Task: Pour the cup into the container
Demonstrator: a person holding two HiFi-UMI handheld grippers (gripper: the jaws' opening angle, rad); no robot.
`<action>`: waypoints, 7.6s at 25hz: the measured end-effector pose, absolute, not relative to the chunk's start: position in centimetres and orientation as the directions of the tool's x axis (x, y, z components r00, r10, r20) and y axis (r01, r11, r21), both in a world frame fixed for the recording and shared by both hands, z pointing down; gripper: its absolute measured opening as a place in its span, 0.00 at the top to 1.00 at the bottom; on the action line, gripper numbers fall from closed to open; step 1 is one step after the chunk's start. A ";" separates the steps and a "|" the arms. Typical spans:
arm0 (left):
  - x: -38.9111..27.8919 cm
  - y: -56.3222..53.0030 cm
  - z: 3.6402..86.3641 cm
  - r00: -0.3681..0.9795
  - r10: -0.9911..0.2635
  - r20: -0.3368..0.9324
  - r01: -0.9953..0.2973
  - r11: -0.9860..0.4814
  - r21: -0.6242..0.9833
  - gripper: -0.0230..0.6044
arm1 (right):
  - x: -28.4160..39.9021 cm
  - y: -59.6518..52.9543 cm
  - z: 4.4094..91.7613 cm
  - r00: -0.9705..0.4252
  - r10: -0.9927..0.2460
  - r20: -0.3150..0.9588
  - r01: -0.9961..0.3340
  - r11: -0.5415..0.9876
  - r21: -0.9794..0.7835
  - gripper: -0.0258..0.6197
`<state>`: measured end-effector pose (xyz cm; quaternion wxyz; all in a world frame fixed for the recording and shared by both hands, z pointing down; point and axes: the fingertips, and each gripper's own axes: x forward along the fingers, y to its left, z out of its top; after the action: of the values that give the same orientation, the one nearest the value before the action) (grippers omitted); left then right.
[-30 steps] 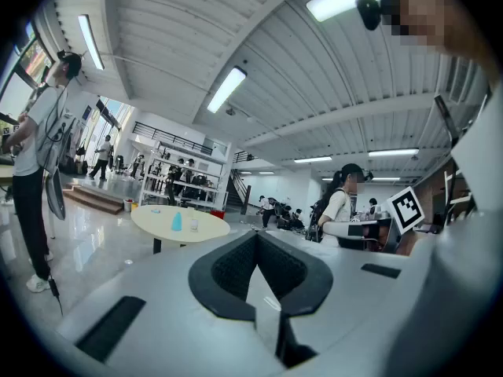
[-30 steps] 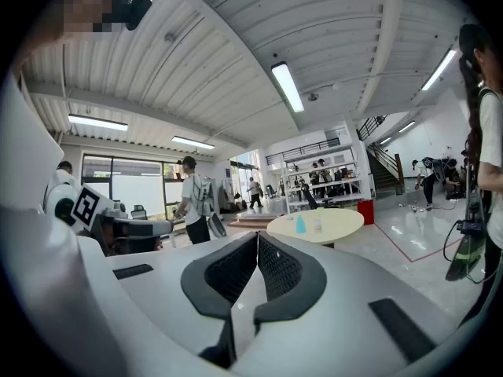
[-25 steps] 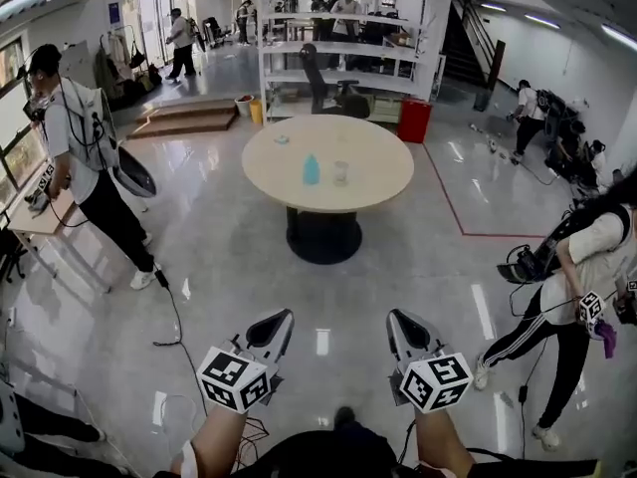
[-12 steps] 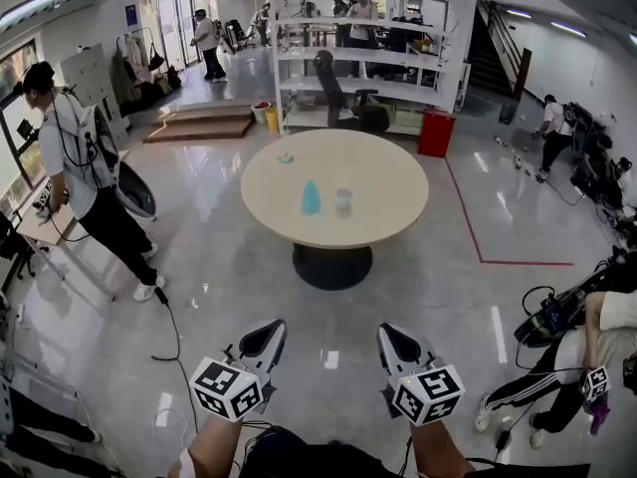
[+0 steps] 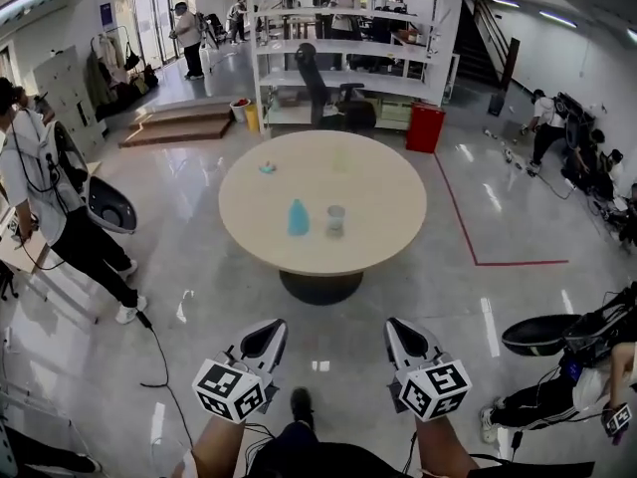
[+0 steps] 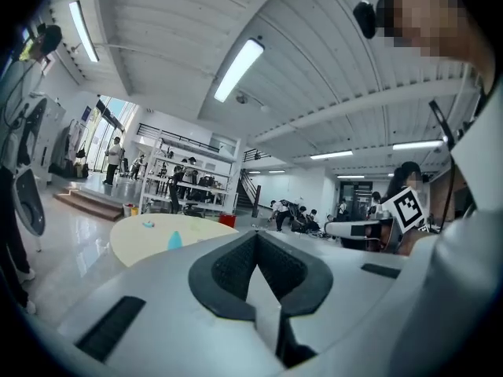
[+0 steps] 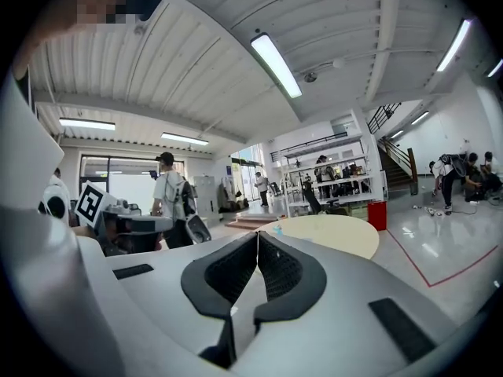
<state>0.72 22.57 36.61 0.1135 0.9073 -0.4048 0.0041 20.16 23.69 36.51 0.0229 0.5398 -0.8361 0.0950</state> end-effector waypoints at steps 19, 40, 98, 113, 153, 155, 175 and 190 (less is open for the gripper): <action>-2.9 -1.4 36.3 0.704 -0.707 0.061 -0.700 -0.676 0.230 0.96 | 16.9 -0.4 34.9 -0.358 -0.928 0.100 -0.932 0.348 -0.103 0.95; 2.5 -24.5 36.6 0.611 -0.783 0.114 -0.788 -0.589 0.181 0.96 | 21.8 -25.3 36.7 -0.507 -0.860 0.057 -0.856 0.493 -0.156 0.95; -3.8 -26.9 68.6 0.441 -0.630 0.639 -0.897 -0.278 0.344 0.96 | 17.0 -26.1 69.0 -0.488 -0.682 0.545 -0.854 0.502 -0.136 0.50; -3.5 -27.9 60.7 0.488 -0.718 0.495 -0.872 -0.383 0.304 0.96 | 15.5 -27.6 59.7 -0.467 -0.687 0.557 -0.821 0.570 0.013 0.51; -3.5 -27.6 58.8 0.554 -0.717 0.422 -0.832 -0.455 0.319 0.96 | 9.6 -28.5 59.6 -0.099 -0.594 0.798 -0.409 0.756 0.511 0.51; -3.5 -27.6 58.8 0.561 -0.712 0.422 -0.827 -0.462 0.321 0.96 | 9.5 -28.6 59.7 -0.083 -0.593 0.801 -0.393 0.758 0.521 0.51; -2.7 -27.6 60.1 0.580 -0.683 0.444 -0.814 -0.476 0.332 0.96 | 9.1 -28.8 59.4 0.005 -0.607 0.795 -0.277 0.763 0.584 0.51; -2.6 -27.3 60.4 0.586 -0.681 0.440 -0.810 -0.471 0.350 0.96 | 8.9 -29.0 59.3 0.053 -0.620 0.783 -0.173 0.766 0.619 0.51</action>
<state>-2.60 -27.35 60.41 0.2683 0.8490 -0.4389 0.1205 8.86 -28.98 59.29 0.6619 0.2974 -0.6671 -0.1687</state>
